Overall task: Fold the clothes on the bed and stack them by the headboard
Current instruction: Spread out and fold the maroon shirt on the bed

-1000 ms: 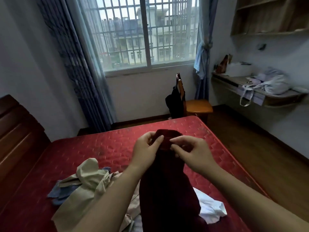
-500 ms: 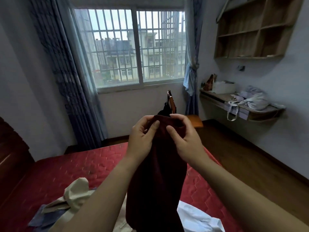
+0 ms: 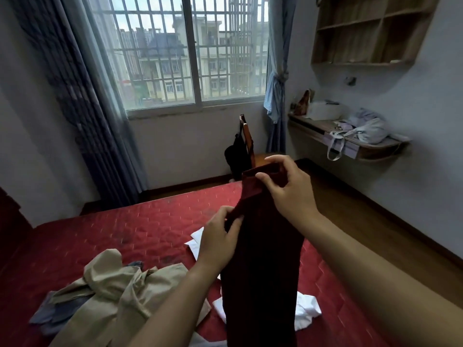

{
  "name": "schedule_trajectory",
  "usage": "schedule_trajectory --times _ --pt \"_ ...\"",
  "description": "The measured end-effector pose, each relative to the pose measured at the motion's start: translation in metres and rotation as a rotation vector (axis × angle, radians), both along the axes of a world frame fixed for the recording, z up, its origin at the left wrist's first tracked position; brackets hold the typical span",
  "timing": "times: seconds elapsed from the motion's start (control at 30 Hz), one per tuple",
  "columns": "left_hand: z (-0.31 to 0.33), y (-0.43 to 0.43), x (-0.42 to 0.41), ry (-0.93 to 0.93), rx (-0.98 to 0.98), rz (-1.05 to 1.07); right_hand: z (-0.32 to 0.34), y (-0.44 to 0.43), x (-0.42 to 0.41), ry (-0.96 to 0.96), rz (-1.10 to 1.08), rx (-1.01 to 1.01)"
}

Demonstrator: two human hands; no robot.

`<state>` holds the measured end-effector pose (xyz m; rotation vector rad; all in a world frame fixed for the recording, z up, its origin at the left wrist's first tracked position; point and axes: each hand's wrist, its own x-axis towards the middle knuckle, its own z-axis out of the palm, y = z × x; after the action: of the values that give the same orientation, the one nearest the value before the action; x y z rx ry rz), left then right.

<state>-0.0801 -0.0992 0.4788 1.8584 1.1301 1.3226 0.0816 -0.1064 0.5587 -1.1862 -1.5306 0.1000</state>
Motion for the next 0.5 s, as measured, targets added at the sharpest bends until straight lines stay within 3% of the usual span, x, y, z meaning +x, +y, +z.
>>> schedule_trajectory --times 0.1,0.27,0.5 --pt "0.001 0.0 0.014 -0.067 0.037 -0.027 -0.005 -0.003 0.02 0.058 -0.058 0.071" --pt "-0.016 -0.005 0.039 -0.072 0.032 -0.136 -0.029 -0.021 0.048 0.089 -0.169 0.018" --pt "-0.067 -0.043 0.093 0.151 -0.113 -0.192 -0.033 -0.054 0.093 0.105 -0.234 0.076"
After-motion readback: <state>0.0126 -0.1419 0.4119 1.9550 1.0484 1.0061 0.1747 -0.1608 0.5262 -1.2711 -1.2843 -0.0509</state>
